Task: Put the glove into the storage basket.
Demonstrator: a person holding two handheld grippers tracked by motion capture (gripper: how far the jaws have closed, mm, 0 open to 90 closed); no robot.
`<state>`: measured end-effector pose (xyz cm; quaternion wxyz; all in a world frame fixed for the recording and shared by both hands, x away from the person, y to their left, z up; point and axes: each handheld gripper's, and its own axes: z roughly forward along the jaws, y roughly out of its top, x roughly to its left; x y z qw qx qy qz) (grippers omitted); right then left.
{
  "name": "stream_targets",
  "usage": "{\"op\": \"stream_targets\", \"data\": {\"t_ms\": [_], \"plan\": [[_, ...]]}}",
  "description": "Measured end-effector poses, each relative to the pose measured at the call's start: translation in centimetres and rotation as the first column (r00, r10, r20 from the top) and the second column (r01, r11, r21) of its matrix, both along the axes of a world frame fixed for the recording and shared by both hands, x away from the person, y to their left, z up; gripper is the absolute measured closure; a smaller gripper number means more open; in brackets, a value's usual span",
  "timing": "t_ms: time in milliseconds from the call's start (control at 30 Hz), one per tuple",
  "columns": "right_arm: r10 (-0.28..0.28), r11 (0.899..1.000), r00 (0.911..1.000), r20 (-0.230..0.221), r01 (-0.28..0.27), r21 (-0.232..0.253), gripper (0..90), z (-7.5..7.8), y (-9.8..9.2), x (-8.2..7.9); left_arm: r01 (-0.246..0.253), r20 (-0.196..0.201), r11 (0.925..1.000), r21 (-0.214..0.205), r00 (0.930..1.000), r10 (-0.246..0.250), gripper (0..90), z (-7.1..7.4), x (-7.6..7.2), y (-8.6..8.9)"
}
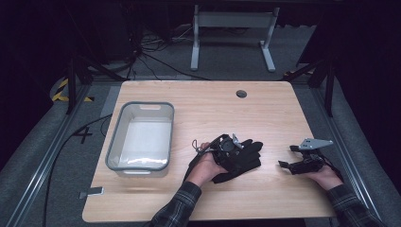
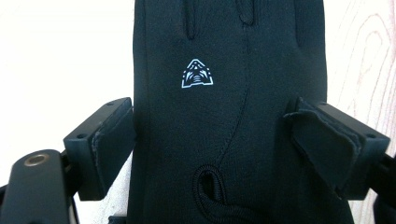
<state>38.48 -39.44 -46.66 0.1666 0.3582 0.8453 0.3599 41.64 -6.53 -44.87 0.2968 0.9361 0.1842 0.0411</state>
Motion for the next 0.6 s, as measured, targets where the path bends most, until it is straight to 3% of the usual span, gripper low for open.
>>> {"op": "stream_targets", "data": {"t_ms": [133,267,300,433,467,533,600], "plan": [[0.000,1.000,1.0000,0.000,0.000,0.000,12.3,0.00,0.00,0.00,-0.013,-0.044,0.9998,-0.016,0.9989,0.013,16.5,-0.40,0.26,0.18],[0.000,1.000,1.0000,0.000,0.000,0.000,12.3,0.00,0.00,0.00,0.007,-0.054,0.9998,-0.021,0.9985,-0.008,22.8,-0.23,0.12,0.25],[0.000,1.000,1.0000,0.000,0.000,0.000,12.3,0.00,0.00,0.00,0.027,-0.057,0.9994,-0.022,0.9980,-0.028,32.0,-0.09,-0.08,0.15],[0.000,1.000,1.0000,0.000,0.000,0.000,12.3,0.00,0.00,0.00,0.046,-0.076,0.9987,-0.023,0.9959,-0.048,49.1,0.09,-0.33,0.11],[0.000,1.000,1.0000,0.000,0.000,0.000,12.3,0.00,0.00,0.00,0.057,-0.085,0.9980,-0.029,0.9946,-0.059,49.1,0.13,-0.36,0.09],[0.000,1.000,1.0000,0.000,0.000,0.000,12.3,0.00,0.00,0.00,0.070,-0.097,0.9971,-0.030,0.9926,-0.072,60.9,0.19,-0.36,0.09],[0.000,1.000,1.0000,0.000,0.000,0.000,12.3,0.00,0.00,0.00,0.057,-0.116,0.9979,-0.032,0.9914,-0.060,63.9,0.30,-0.44,0.04]]}}
